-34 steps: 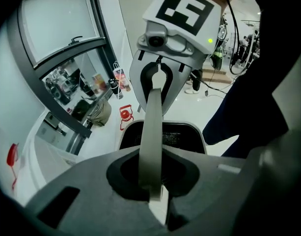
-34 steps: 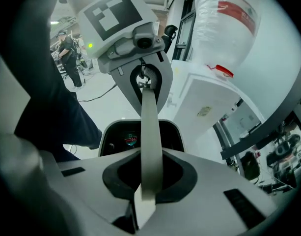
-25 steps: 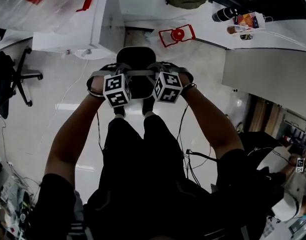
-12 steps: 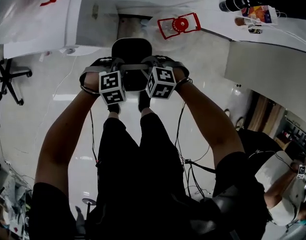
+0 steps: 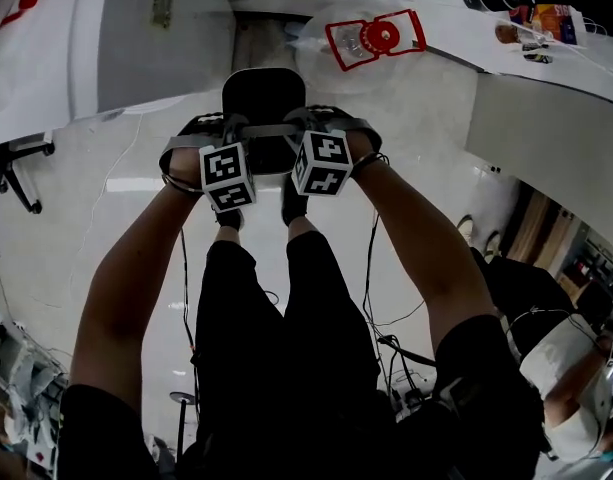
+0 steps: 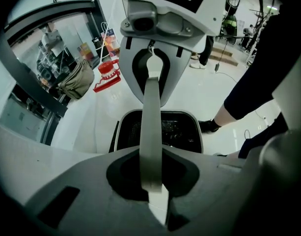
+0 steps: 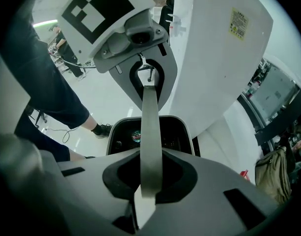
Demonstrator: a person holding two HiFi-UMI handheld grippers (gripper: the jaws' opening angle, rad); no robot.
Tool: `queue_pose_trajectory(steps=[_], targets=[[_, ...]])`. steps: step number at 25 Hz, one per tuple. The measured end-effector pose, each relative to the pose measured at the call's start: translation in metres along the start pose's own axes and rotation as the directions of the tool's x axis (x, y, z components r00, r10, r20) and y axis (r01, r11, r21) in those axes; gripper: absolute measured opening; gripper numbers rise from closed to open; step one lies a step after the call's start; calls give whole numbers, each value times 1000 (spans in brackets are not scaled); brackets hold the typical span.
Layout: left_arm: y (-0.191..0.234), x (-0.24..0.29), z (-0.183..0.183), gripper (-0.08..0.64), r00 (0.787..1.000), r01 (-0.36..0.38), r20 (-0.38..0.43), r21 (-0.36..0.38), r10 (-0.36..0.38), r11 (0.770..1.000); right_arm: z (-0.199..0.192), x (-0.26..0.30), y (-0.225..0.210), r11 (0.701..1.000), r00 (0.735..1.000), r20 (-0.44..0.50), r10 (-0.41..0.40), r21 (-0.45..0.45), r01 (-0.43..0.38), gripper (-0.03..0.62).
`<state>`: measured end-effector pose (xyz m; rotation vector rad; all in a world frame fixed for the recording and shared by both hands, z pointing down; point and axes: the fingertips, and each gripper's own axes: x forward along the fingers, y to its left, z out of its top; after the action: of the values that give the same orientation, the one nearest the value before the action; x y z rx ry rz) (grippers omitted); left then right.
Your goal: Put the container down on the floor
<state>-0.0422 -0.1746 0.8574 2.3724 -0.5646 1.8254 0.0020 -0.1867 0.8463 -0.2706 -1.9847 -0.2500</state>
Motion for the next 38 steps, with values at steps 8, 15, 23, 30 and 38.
queue_pose_trajectory(steps=[8,15,23,30,38], targets=[[-2,51,-20,28,1000,14,-26,34,-13,999,-19,52,-1,1000,1000,-4,-8,29,9,35],[-6,89,-37,28,999,31,-30,43,-29,999,-32,90,0,999,999,-29,-13,35,14,35],[-3,126,-50,28,999,25,-42,59,-22,998,-45,126,-6,999,999,-31,-20,44,21,35],[-2,146,-58,28,999,9,-39,74,-6,997,-52,147,-6,998,999,-32,-26,58,28,35],[8,157,-70,28,998,-13,-62,29,15,1000,-49,158,-20,994,998,-18,-61,89,63,37]])
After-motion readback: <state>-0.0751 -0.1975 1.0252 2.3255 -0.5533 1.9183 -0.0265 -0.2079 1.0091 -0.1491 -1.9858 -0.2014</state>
